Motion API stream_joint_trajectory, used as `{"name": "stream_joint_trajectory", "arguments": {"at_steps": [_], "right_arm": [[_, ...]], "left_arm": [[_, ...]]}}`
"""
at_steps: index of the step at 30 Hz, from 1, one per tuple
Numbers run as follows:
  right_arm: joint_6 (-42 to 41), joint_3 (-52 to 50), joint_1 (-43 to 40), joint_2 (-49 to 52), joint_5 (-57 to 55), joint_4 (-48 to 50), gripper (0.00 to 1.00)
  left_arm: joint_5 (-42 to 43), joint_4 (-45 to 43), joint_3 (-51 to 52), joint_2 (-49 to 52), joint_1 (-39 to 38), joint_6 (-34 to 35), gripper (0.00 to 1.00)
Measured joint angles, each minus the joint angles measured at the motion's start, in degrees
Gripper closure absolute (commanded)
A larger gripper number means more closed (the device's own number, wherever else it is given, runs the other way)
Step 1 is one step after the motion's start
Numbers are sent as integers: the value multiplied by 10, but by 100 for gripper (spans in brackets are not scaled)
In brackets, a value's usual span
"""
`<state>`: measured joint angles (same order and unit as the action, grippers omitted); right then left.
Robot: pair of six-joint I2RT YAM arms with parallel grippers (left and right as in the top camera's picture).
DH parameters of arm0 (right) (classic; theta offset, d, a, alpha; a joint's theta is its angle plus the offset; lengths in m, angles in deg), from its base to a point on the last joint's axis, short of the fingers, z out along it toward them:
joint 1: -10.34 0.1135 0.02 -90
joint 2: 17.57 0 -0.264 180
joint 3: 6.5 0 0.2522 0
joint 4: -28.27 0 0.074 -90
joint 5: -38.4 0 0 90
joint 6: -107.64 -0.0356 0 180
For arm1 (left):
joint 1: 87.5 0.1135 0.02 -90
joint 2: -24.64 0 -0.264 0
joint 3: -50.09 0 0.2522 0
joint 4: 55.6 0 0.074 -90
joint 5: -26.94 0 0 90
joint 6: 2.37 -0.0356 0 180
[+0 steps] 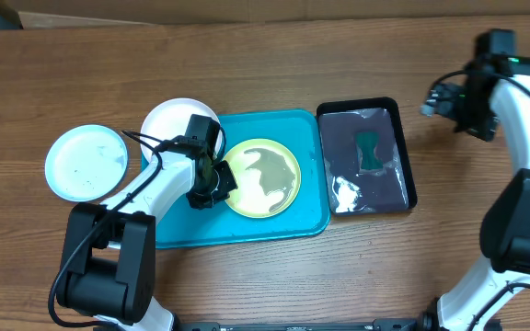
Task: Clean dirty plates on tray and stack at the side
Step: 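Lift the yellow plate with the left gripper and tilt it over the black tray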
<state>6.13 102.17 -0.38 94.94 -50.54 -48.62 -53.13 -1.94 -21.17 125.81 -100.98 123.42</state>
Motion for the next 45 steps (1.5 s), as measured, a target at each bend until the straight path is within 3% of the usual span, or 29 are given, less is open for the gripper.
{"name": "stream_joint_trajectory", "arguments": {"at_steps": [6, 14, 22, 35, 45], "right_arm": [[-3, 0, -45, 0, 0, 0, 0], [-5, 0, -54, 0, 0, 0, 0], [-5, 0, -54, 0, 0, 0, 0], [-5, 0, -54, 0, 0, 0, 0], [-5, 0, -54, 0, 0, 0, 0]], "left_arm": [[4, 58, -40, 6, 3, -30, 96], [-16, 145, -185, 10, 25, -74, 96], [-31, 138, -281, 10, 13, -94, 96], [-90, 18, -292, 10, -140, -91, 96], [-261, -41, -292, 10, -282, -126, 96]]}}
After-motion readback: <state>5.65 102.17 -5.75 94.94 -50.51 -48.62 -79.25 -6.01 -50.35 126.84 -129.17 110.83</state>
